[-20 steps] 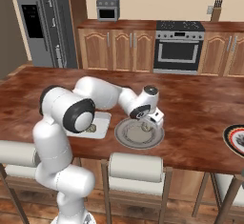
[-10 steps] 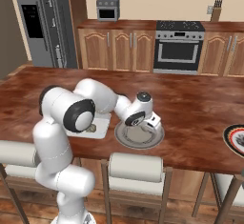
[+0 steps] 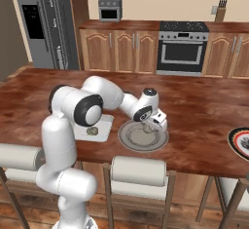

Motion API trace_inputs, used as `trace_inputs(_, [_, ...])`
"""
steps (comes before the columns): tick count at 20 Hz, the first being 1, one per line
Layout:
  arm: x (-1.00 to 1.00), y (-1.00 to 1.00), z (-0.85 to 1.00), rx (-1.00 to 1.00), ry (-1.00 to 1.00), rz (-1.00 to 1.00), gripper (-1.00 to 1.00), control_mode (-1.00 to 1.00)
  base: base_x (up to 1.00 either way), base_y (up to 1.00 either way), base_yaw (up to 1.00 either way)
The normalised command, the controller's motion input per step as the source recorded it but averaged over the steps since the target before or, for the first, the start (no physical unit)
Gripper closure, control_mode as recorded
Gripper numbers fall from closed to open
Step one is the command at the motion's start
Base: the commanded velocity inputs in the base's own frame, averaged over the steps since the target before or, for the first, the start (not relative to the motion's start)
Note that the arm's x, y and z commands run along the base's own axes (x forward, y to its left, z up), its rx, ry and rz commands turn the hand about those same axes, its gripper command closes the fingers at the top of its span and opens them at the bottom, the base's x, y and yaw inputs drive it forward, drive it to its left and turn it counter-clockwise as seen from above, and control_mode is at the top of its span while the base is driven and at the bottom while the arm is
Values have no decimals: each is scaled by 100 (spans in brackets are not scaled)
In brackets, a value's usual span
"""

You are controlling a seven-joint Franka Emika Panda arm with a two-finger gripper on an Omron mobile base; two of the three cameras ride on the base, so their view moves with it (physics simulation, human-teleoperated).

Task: Place two dumplings into each of the tupperware containers and then place the containers in the fridge.

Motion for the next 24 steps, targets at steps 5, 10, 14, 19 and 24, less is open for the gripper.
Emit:
trace_inputs(5, [-7, -3, 0, -2, 7, 0, -100, -100, 0, 0, 0])
trace_inputs(10, [-4, 27, 1, -5, 2, 0, -100, -100, 0, 0, 0])
trace_inputs(14, [-11, 15, 0, -3, 0, 0, -100, -100, 0, 0, 0])
trace_inputs(19, [-23, -3, 0, 0, 0, 0, -100, -100, 0, 0, 0])
trace_inputs(24, [-15, 0, 0, 0, 0, 0, -100, -100, 0, 0, 0])
